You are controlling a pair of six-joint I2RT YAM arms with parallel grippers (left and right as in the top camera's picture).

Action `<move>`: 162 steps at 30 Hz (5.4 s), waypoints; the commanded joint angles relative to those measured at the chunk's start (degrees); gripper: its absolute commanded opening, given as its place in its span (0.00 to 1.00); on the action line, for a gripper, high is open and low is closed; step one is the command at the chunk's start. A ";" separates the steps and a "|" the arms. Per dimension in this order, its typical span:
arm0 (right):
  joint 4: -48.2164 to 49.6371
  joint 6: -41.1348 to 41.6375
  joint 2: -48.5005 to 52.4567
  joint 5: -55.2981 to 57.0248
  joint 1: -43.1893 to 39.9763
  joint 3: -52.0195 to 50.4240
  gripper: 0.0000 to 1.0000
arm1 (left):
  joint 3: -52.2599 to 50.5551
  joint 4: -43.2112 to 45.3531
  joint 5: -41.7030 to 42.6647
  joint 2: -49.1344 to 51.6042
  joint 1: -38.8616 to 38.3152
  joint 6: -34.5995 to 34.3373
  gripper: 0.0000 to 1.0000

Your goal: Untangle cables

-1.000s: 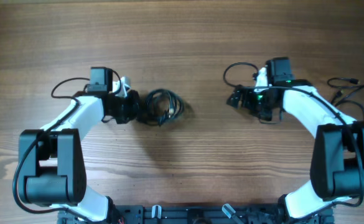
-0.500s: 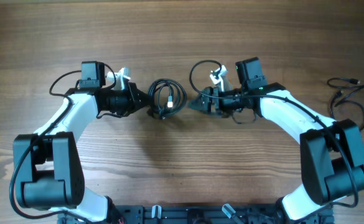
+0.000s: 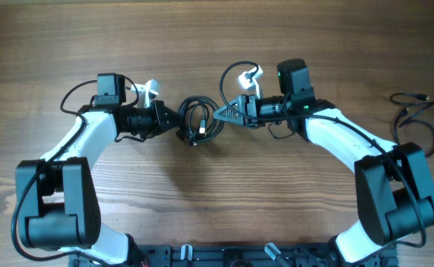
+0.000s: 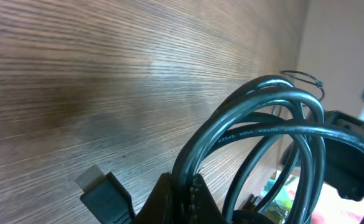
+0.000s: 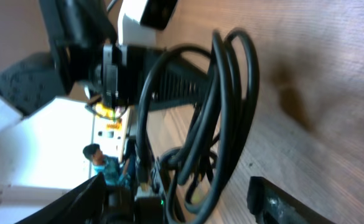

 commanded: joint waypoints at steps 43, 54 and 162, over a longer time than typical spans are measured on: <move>1.27 17.81 0.98 34.40 18.14 0.04 0.15 | 0.81 -1.73 -7.39 -1.25 -0.11 -20.83 0.04; 1.01 17.38 0.98 36.92 18.05 0.04 0.04 | 0.83 -1.73 -7.67 -1.25 -0.09 -20.61 0.04; -17.70 -10.86 -10.71 24.26 8.24 -0.17 0.29 | 0.83 -1.05 3.78 -1.25 -0.07 2.14 0.06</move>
